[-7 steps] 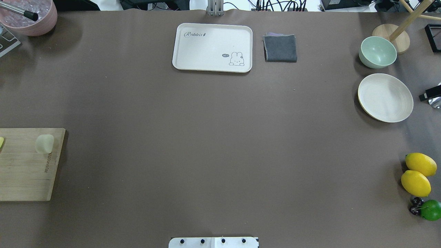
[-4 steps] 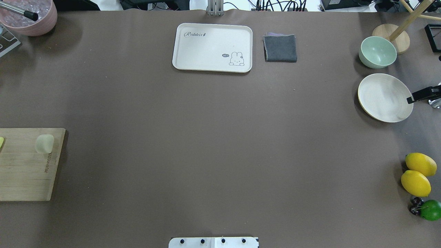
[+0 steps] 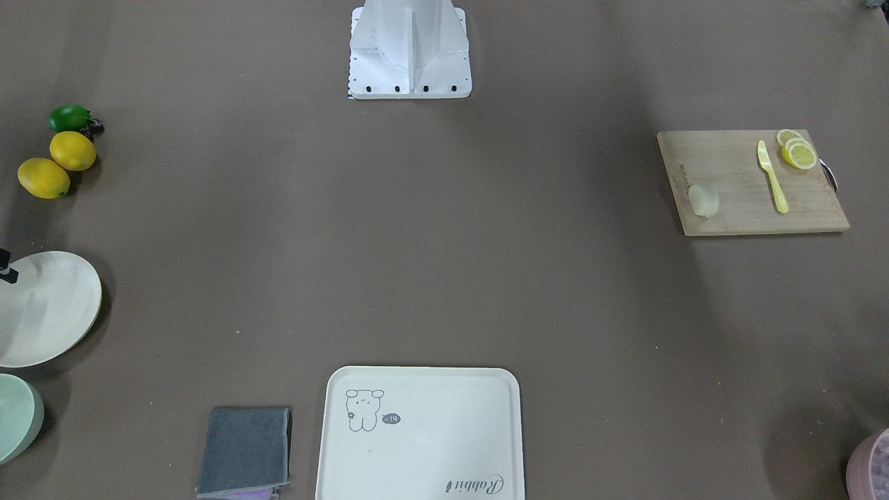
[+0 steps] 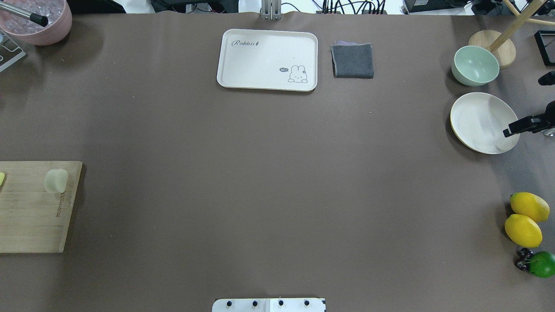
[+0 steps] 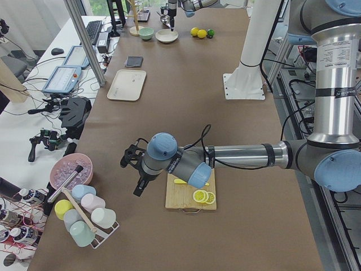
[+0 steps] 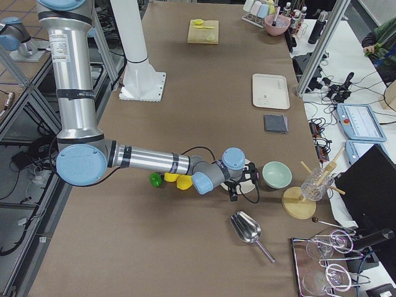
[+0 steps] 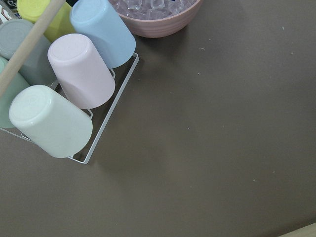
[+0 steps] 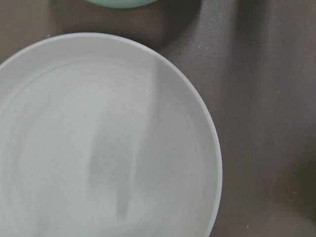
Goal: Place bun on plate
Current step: 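Reach the right gripper to the white plate rim and grasp it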
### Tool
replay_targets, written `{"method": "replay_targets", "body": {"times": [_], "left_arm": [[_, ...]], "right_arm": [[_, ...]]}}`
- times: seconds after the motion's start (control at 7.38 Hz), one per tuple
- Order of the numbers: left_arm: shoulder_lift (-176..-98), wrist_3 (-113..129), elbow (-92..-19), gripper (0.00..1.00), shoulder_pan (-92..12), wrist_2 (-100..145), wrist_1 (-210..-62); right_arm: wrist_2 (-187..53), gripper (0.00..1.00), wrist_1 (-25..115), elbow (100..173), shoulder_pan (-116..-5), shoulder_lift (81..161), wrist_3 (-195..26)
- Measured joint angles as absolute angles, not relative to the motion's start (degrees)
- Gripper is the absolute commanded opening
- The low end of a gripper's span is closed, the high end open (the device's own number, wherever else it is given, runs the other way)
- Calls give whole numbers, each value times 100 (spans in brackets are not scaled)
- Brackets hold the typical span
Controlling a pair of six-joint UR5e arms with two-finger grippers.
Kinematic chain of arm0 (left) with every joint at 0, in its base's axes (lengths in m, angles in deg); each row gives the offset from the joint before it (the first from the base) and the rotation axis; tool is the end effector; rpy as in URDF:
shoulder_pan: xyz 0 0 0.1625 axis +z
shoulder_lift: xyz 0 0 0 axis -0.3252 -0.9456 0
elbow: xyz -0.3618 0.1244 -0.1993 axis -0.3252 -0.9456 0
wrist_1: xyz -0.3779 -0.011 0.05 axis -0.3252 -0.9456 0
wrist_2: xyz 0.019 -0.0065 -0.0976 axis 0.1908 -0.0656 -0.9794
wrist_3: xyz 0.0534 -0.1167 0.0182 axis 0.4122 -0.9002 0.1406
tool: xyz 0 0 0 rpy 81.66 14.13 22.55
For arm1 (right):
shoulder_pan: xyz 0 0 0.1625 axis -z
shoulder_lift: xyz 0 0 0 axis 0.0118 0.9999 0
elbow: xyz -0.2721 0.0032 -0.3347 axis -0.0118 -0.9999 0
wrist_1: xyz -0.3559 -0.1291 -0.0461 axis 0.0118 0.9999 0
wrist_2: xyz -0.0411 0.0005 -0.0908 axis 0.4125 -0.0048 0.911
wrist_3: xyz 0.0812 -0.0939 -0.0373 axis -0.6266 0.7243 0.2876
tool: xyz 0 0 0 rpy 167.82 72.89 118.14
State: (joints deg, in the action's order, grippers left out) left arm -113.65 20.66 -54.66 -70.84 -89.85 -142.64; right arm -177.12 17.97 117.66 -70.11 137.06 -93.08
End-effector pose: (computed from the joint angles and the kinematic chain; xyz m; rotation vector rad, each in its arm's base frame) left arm -0.0418 -0.4602 0.6481 0.4711 0.7600 0.1665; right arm -0.1374 -0.4943 0.7035 0.1507 -0.8572 -0.1158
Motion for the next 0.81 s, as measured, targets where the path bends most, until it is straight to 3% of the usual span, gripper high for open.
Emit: {"method": "replay_targets", "body": {"times": [0.27, 0.41, 0.54, 0.81], "left_arm": [[-11365, 2066, -5480, 98, -7089, -8991, -14272], [-11363, 2064, -5480, 98, -7092, -8993, -14323], [-11360, 2060, -5473, 98, -7092, -8994, -14388], [-11357, 2065, -5469, 98, -7096, -8996, -14435]], "right_arm": [[-17711, 100, 1801, 11698, -6986, 13740, -9308], [-17713, 95, 1801, 11657, -6975, 13746, -9308], [-17711, 76, 1803, 11629, -6971, 13751, -9309], [-17704, 25, 1806, 11594, -6967, 13755, -9336]]}}
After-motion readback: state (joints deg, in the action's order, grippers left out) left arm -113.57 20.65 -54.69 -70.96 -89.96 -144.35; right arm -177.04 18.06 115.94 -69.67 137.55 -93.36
